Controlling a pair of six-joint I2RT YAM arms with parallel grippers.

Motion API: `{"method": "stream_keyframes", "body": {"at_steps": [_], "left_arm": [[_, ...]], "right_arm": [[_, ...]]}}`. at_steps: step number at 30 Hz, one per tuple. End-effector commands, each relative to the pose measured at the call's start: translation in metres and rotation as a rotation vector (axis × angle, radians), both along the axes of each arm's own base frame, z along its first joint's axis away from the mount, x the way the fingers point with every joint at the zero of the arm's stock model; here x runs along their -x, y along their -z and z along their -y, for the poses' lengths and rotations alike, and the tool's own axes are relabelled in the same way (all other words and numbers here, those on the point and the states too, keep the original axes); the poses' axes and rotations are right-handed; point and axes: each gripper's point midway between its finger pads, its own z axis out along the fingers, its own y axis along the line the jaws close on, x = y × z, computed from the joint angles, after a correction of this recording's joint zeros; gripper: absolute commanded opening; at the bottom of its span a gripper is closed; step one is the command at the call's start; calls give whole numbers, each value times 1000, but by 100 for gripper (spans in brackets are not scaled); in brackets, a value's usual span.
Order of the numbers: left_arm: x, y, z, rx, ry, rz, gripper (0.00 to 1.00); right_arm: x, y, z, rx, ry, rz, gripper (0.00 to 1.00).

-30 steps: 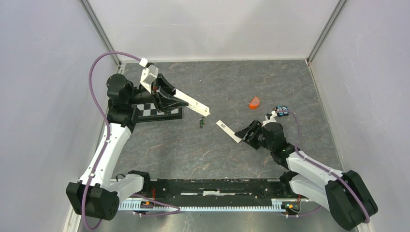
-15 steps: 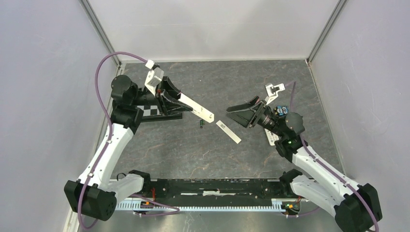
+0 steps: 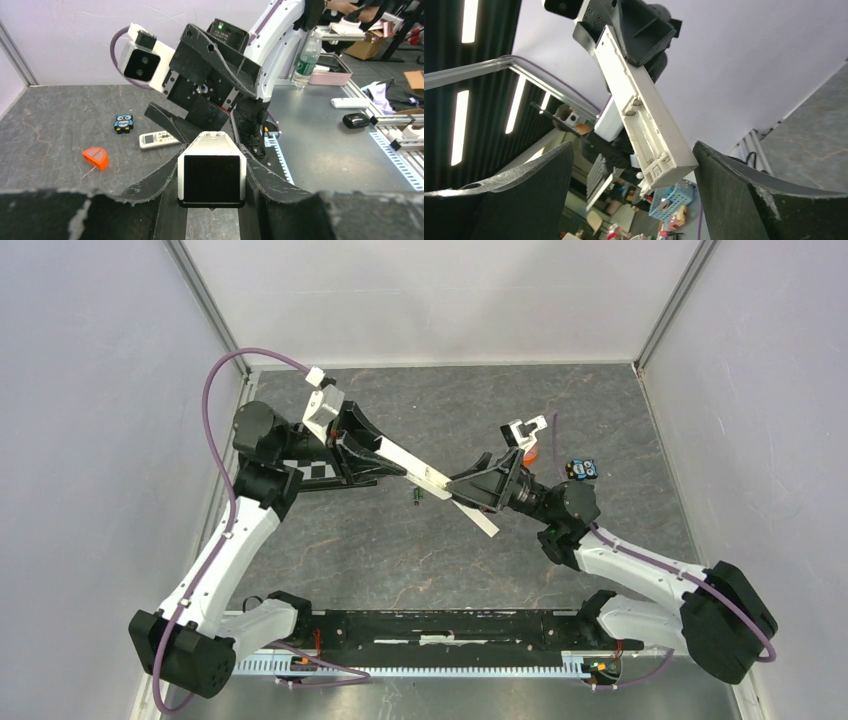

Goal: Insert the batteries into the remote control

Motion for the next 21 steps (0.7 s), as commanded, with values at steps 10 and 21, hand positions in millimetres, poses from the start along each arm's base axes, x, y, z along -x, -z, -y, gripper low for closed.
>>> {"method": "stream_keyframes", "body": {"at_steps": [10, 21], "left_arm": [[14, -25, -2, 72, -3, 70, 2], [5, -30, -1, 114, -79, -31, 90]], "right_arm": [[17, -52, 16, -294, -61, -8, 54], [8, -56, 15, -328, -30, -13, 13]]}}
